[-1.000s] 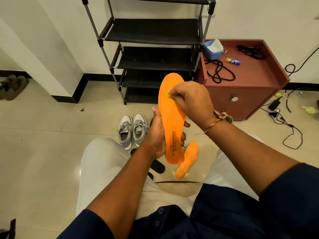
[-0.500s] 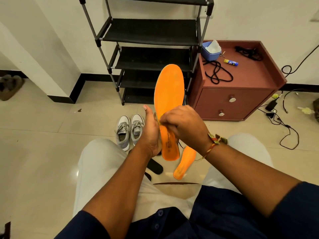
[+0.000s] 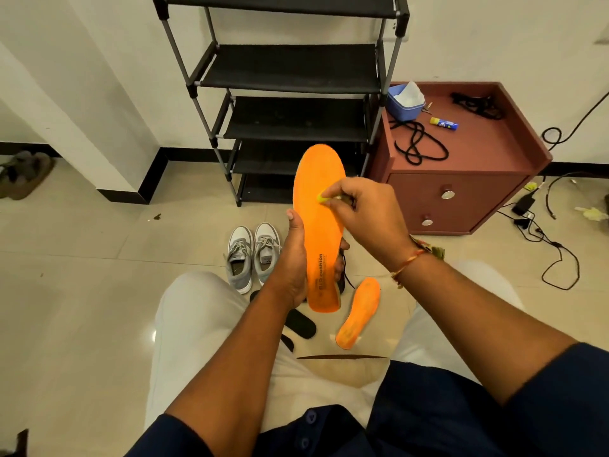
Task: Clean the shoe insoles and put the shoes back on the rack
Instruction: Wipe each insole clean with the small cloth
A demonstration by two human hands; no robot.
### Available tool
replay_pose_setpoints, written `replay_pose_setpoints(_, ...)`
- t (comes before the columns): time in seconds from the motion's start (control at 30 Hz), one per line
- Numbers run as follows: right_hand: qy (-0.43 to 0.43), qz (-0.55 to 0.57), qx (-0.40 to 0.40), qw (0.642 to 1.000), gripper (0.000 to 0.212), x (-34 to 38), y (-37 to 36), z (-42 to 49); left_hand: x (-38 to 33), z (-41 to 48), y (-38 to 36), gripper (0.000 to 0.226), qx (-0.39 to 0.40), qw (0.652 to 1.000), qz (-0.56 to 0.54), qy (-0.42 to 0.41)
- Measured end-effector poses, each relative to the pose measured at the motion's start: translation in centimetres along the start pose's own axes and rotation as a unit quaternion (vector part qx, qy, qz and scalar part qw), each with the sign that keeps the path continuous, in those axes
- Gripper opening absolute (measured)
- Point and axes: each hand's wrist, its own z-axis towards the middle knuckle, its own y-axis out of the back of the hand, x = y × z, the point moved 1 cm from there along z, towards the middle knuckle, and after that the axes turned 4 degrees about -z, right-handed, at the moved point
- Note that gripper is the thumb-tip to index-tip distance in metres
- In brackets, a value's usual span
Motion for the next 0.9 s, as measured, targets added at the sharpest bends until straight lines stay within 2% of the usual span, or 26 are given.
replay_pose_setpoints(0.1,0.068,-0.028,0.026,0.997,0.009,-0.1,-0.7,-2.5,-0.3,0.1,0.2,0.084,-0.027,0.999,-0.013,-0.035)
replay_pose_setpoints(0.23,0.157,-0.086,0.089,0.98,0.007,-0.6,-1.8,-4.8,-0.2,0.0,-0.1,0.071,-0.046,0.998,0.012,-0.028)
replay_pose_setpoints(0.4,0.165,-0.12,0.006,0.979,0.011,-1.0,-0.9,-2.9,0.2,0.3,-0.2,0.089,-0.021,0.999,0.03,-0.034)
replay_pose_setpoints(0.5,0.119,-0.1,-0.051,0.987,0.01,-0.9,-0.4,-1.0,0.4,0.2,0.0,0.092,-0.011,0.999,0.034,-0.019)
replay_pose_setpoints(0.57,0.057,-0.062,-0.09,0.992,0.009,-1.5,-0.1,0.6,0.8,0.0,-0.1,0.097,-0.001,0.999,0.051,-0.001)
replay_pose_setpoints(0.7,-0.105,0.114,-0.073,0.985,0.009,-2.6,0.1,2.3,1.3,0.0,0.0,0.104,-0.001,0.997,0.074,0.021)
replay_pose_setpoints(0.77,-0.14,0.157,-0.067,0.975,0.008,-2.8,-0.2,2.0,1.1,-0.1,0.1,0.097,-0.005,0.997,0.077,0.016)
replay_pose_setpoints(0.9,-0.176,0.202,-0.067,0.961,0.009,-3.1,-0.4,1.3,1.1,-0.2,-0.3,0.066,-0.008,0.991,0.131,0.0)
